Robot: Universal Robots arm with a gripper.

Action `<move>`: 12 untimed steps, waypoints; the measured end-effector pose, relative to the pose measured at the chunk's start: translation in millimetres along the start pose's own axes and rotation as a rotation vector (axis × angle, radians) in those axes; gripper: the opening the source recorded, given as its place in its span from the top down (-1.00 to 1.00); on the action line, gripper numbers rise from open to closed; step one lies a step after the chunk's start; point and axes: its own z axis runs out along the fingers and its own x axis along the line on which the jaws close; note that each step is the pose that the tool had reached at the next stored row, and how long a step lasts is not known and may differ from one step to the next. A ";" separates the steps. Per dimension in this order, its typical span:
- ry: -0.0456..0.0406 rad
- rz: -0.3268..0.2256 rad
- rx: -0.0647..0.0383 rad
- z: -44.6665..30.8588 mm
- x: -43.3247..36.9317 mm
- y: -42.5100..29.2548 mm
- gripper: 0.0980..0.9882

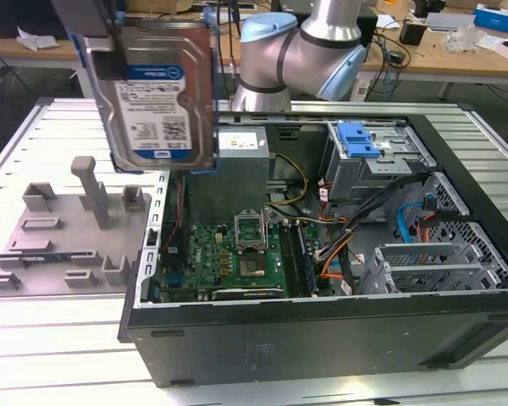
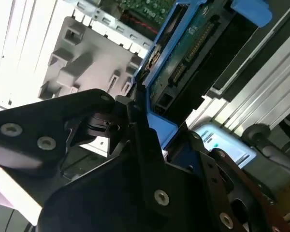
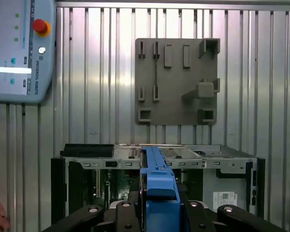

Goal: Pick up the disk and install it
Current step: 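Pick up the disk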

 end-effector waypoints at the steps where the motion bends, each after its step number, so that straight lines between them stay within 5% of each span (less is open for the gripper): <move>1: 0.0001 0.000 0.000 -0.1 3.1 -7.1 0.39; 7: 0.0000 0.000 0.000 -0.2 15.8 -39.1 0.39; 10: 0.0000 0.000 0.000 -0.4 22.0 -58.5 0.39; 12: 0.0000 0.000 0.000 -0.5 27.7 -77.4 0.39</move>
